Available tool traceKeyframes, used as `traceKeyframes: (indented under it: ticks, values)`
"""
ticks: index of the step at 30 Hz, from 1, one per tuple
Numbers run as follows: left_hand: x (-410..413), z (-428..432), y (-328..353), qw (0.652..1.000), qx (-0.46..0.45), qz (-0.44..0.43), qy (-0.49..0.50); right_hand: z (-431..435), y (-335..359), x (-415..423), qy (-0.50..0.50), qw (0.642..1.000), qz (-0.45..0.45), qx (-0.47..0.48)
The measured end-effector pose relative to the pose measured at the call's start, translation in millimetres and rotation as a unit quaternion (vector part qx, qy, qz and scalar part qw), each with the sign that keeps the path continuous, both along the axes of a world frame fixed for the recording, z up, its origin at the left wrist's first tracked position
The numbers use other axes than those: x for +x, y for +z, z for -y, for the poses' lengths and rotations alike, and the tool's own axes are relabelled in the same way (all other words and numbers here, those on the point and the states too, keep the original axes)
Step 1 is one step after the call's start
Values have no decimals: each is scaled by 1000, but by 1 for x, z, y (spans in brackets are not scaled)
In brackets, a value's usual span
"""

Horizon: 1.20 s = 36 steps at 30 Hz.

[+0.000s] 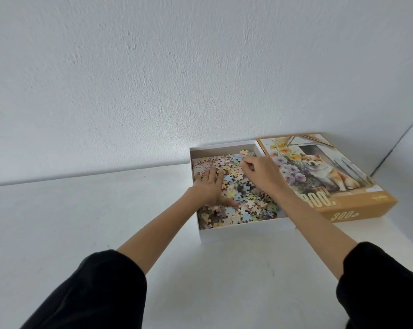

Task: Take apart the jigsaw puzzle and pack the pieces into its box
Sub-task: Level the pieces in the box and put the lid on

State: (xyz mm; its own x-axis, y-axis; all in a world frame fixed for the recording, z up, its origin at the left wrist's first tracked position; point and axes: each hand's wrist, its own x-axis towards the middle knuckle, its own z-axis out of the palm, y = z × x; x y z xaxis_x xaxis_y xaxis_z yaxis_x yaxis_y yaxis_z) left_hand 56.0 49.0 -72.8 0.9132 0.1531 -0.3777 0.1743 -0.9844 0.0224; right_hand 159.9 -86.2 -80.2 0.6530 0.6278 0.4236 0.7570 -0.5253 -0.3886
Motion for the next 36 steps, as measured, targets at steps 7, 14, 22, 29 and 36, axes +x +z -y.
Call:
traceKeyframes:
  ticks: [7, 14, 22, 29, 36]
  values:
    - [17, -7, 1, 979, -136, 128, 76, -4, -10, 4, 41, 975, -114, -188]
    - [24, -3, -13, 969, -162, 127, 136, -4, -11, 6, 54, 951, -145, -268]
    - [23, -5, -14, 942, -145, 272, 135, -7, -7, 6, 2, 993, -94, -72]
    - [23, -2, -15, 948, -116, 279, 100, -2, 4, -2, 2, 999, -31, -34]
    - [22, -4, -21, 968, -75, 198, 132, -4, -8, 3, 43, 987, -87, -129]
